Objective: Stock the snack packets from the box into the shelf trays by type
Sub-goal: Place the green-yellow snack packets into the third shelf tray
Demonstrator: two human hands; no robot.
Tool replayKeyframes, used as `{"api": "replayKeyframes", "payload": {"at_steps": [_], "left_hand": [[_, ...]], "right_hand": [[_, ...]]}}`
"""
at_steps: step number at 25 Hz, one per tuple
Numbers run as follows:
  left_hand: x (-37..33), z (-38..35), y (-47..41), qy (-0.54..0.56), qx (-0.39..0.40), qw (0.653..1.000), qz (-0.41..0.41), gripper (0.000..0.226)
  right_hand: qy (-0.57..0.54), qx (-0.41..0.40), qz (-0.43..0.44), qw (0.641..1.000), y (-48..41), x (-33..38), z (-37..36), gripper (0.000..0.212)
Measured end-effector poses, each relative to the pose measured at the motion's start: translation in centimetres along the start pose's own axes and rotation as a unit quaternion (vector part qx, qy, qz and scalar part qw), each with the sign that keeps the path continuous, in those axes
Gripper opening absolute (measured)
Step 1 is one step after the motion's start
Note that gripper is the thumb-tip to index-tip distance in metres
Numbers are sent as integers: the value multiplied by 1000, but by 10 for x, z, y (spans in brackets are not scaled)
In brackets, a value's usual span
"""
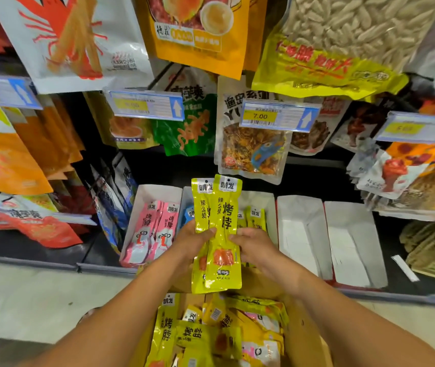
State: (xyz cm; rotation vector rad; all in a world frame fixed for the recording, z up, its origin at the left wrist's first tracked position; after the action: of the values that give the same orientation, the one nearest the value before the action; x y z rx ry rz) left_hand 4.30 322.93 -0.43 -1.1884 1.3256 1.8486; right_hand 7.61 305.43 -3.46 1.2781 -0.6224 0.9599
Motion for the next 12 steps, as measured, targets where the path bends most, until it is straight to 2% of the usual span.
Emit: {"api": "replayKeyframes", "payload": {"at_steps": [2, 3, 7, 12], "left_hand": [[-1, -3, 0, -1, 1, 1000, 4, 20], [0, -4, -1, -6, 2, 1000, 4, 22], [5, -3, -6, -24, 4, 1000, 9, 25], [8, -1, -13, -18, 9, 999, 41, 21]], "right_hand": [[20, 4, -24, 1000, 7, -2, 3, 42], [46, -2, -22, 999, 8, -3, 6, 37], [103, 11, -2, 995, 13, 4, 9, 38], [65, 36, -51, 996, 14, 0, 6, 41]]}}
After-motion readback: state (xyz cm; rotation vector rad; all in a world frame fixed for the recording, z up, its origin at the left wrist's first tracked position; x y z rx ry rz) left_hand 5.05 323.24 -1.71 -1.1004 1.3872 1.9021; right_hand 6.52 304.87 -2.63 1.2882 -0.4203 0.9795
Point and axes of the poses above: each hand's wrist, its own y-axis away from the middle knuckle, its own z-axis out of the back of the hand, x = y × z, the point moved 9 cm from there along -y, towards the middle knuckle, and after that the axes turned 12 degrees about -x, right-handed, at the moved point
